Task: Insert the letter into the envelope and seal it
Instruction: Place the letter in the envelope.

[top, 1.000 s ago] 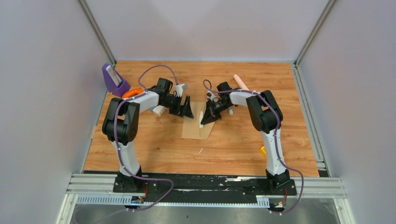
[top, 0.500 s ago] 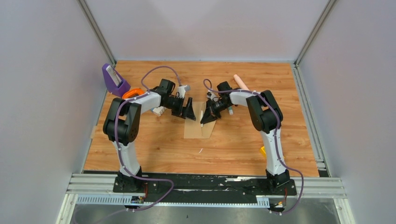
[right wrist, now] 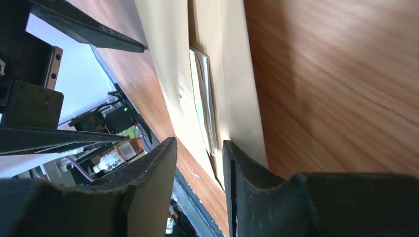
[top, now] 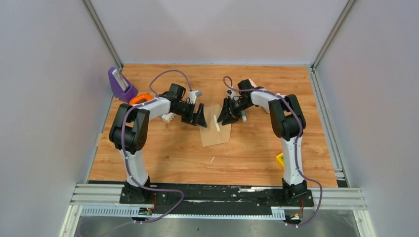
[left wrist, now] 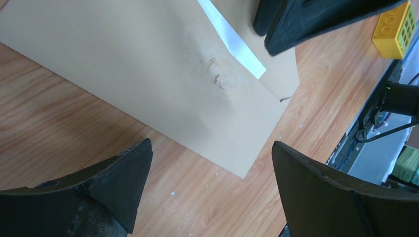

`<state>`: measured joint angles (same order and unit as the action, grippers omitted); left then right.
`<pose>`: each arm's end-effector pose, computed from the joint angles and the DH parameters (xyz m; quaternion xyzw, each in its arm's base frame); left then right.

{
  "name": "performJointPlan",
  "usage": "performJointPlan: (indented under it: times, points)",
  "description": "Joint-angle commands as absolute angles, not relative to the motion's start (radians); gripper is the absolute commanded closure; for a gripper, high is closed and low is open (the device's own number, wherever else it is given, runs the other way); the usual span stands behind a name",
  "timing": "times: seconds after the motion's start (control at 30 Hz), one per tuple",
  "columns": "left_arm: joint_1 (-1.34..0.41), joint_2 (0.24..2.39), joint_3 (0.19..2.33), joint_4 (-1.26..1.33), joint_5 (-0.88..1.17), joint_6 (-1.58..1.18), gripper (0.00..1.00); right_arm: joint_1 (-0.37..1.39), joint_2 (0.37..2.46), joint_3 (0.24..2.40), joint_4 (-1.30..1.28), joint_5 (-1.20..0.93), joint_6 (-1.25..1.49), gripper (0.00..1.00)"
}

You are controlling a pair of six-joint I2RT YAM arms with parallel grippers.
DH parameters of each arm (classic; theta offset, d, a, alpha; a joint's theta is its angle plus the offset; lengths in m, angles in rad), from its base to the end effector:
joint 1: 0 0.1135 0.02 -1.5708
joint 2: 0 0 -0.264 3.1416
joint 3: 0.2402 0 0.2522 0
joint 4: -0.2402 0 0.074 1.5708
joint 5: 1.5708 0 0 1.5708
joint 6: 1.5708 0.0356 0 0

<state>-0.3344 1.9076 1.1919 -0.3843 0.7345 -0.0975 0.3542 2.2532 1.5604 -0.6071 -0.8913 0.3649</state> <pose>0.3483 -0.1463 0.1577 0.1904 0.8913 -0.3877 0.1378 0.4022 0.1783 0.1152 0.0534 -0.8944 -0.4427 0.0362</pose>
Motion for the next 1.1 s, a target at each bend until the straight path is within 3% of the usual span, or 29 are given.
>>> performJointPlan:
  times: [0.0, 0.27, 0.37, 0.63, 0.83, 1.07]
  points:
    - [-0.339, 1.88, 1.193, -0.393, 0.717, -0.07, 0.0, 0.345, 2.177, 1.629, -0.69, -0.847, 0.294, 0.59]
    - [-0.338, 1.865, 1.209, -0.421, 0.702, -0.041, 0.0, 0.33, 2.063, 1.703, -0.787, -0.927, 0.182, 0.59]
    - [-0.326, 1.848, 1.242, -0.455, 0.698, -0.009, 0.0, 0.298, 2.005, 1.711, -0.802, -0.819, 0.159, 0.6]
    - [-0.27, 1.762, 1.385, -0.685, 0.68, 0.175, 0.0, 0.253, 1.964, 1.661, -0.803, -0.266, 0.043, 0.61]
    - [-0.256, 1.644, 1.41, -0.81, 0.621, 0.308, 0.0, 0.242, 2.042, 1.666, -0.845, -0.206, 0.034, 0.62]
    - [-0.256, 1.534, 1.287, -0.73, 0.585, 0.297, 0.0, 0.242, 2.103, 1.663, -0.856, -0.166, 0.04, 0.61]
